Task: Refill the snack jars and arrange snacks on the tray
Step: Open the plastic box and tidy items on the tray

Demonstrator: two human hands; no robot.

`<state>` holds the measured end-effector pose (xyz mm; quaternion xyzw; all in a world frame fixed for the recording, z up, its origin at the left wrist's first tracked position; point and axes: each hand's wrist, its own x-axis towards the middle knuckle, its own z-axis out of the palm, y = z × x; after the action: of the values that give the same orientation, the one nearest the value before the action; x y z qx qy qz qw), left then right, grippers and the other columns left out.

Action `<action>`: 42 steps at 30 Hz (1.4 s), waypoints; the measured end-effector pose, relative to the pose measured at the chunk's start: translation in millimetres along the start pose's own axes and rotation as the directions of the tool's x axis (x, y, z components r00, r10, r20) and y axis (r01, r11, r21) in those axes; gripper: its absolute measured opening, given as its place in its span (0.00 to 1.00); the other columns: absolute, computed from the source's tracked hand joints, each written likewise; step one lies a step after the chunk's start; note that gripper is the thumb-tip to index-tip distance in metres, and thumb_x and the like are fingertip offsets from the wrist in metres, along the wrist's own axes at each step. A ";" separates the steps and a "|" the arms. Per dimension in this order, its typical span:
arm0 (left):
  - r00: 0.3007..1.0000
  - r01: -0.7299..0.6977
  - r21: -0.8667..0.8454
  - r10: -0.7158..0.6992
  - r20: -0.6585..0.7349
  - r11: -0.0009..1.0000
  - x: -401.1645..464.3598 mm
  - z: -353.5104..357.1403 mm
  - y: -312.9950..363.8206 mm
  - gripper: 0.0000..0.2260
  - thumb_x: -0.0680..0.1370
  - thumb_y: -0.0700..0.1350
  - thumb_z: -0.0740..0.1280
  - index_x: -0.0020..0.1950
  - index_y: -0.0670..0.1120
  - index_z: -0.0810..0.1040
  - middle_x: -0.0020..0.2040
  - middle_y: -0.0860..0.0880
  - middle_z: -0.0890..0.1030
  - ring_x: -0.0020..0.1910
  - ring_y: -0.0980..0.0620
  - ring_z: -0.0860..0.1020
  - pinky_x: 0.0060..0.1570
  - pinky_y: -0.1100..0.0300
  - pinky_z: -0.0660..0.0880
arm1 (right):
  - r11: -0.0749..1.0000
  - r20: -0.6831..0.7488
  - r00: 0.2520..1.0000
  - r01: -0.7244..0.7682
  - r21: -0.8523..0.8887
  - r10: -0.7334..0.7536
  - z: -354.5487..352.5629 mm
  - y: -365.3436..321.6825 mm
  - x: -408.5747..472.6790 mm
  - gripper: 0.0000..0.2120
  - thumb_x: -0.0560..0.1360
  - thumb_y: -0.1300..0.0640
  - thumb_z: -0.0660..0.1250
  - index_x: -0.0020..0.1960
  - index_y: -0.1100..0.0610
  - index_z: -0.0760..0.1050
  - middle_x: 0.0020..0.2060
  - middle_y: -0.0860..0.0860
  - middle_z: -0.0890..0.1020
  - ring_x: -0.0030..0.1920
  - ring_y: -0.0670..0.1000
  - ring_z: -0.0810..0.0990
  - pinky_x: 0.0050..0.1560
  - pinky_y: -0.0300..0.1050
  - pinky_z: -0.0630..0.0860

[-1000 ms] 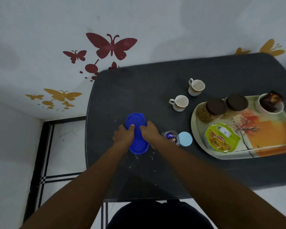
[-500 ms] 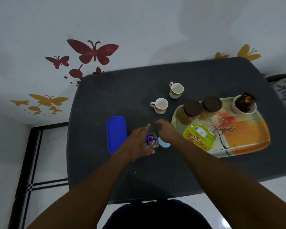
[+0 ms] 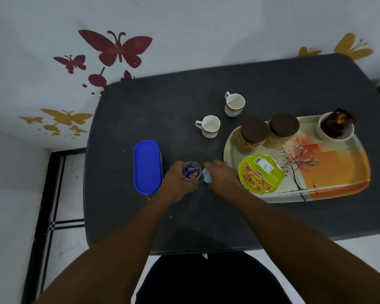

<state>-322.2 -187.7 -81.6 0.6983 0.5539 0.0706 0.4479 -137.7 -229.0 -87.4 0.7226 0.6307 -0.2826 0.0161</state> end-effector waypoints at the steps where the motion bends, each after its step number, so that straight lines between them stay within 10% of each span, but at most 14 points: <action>1: 1.000 0.004 -0.021 -0.004 -0.022 1.000 -0.1 -1.5 2.1 0.30 0.66 0.47 0.83 0.62 0.50 0.71 0.55 0.52 0.79 0.52 0.55 0.80 0.51 0.61 0.78 | 0.991 -0.027 0.998 -0.044 0.130 0.047 -6.0 -0.4 0.6 0.33 0.73 0.54 0.74 0.75 0.53 0.67 0.66 0.58 0.73 0.66 0.60 0.72 0.65 0.52 0.71; 7: 0.991 -0.079 0.057 0.084 -0.106 0.995 10.5 -33.3 30.1 0.24 0.66 0.51 0.82 0.53 0.52 0.71 0.48 0.54 0.78 0.44 0.55 0.79 0.42 0.60 0.79 | 0.718 -0.156 0.948 -0.098 0.689 0.279 -63.1 -20.3 4.4 0.30 0.69 0.54 0.76 0.69 0.52 0.73 0.59 0.51 0.78 0.57 0.53 0.78 0.52 0.40 0.75; 10: 0.967 -0.173 0.121 0.192 -0.170 0.977 16.7 -51.6 45.8 0.19 0.68 0.52 0.80 0.44 0.53 0.70 0.41 0.55 0.77 0.38 0.55 0.75 0.37 0.56 0.74 | 0.591 -0.137 0.963 -0.027 0.806 0.231 -88.3 -32.6 3.1 0.27 0.70 0.57 0.76 0.68 0.54 0.75 0.58 0.53 0.78 0.57 0.56 0.80 0.56 0.58 0.81; 19: 0.942 -0.293 0.278 0.326 -0.078 0.915 14.2 -84.6 69.4 0.18 0.64 0.54 0.77 0.41 0.56 0.68 0.46 0.51 0.78 0.46 0.48 0.76 0.40 0.55 0.72 | 0.792 -0.235 0.968 0.209 0.574 -0.086 -110.7 -60.5 -7.3 0.34 0.68 0.64 0.79 0.71 0.56 0.73 0.67 0.52 0.76 0.65 0.50 0.75 0.62 0.38 0.70; 26: 0.921 -0.343 0.370 0.387 -0.050 0.863 6.4 -91.6 65.1 0.18 0.66 0.50 0.77 0.48 0.48 0.73 0.47 0.50 0.77 0.49 0.45 0.74 0.44 0.54 0.68 | 0.804 0.148 0.976 -0.217 0.554 0.161 -117.0 -63.1 -7.8 0.31 0.70 0.35 0.74 0.59 0.60 0.75 0.41 0.56 0.86 0.39 0.54 0.87 0.48 0.49 0.84; 30: 0.918 -0.352 0.349 0.394 -0.054 0.869 6.6 -92.9 68.5 0.17 0.67 0.49 0.77 0.49 0.48 0.74 0.48 0.51 0.78 0.49 0.46 0.75 0.47 0.53 0.71 | 0.770 0.004 0.999 -0.040 0.637 0.049 -115.8 -65.3 -8.6 0.32 0.72 0.48 0.78 0.70 0.57 0.70 0.65 0.54 0.75 0.58 0.56 0.81 0.53 0.52 0.83; 34: 0.917 -0.372 0.309 0.398 -0.024 0.875 8.6 -97.4 70.3 0.18 0.67 0.49 0.79 0.50 0.49 0.74 0.49 0.50 0.79 0.49 0.47 0.77 0.51 0.50 0.76 | 0.866 -0.094 0.992 0.116 0.486 -0.080 -122.8 -65.6 -10.5 0.34 0.72 0.55 0.78 0.73 0.54 0.69 0.63 0.49 0.72 0.65 0.55 0.76 0.59 0.44 0.75; 39: 0.862 -0.475 0.368 0.507 0.010 0.800 12.1 -96.8 73.6 0.18 0.67 0.48 0.78 0.52 0.46 0.77 0.47 0.51 0.79 0.47 0.46 0.77 0.47 0.54 0.71 | 0.793 0.205 0.960 -0.274 0.545 0.191 -131.4 -68.8 -9.1 0.34 0.76 0.34 0.68 0.66 0.61 0.70 0.48 0.59 0.83 0.35 0.52 0.87 0.37 0.38 0.80; 42: 0.847 -0.507 0.326 0.531 0.017 0.798 11.4 -89.3 69.7 0.20 0.65 0.47 0.79 0.54 0.47 0.78 0.47 0.53 0.79 0.46 0.47 0.77 0.48 0.54 0.72 | 0.755 0.300 0.936 -0.330 0.567 0.183 -138.6 -62.9 -13.4 0.36 0.74 0.31 0.67 0.66 0.60 0.71 0.50 0.61 0.82 0.41 0.58 0.87 0.40 0.45 0.83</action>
<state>-321.4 -128.3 15.5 0.8827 0.3619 0.1266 0.2719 -142.4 -175.7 55.7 0.7319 0.3940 -0.5456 -0.1066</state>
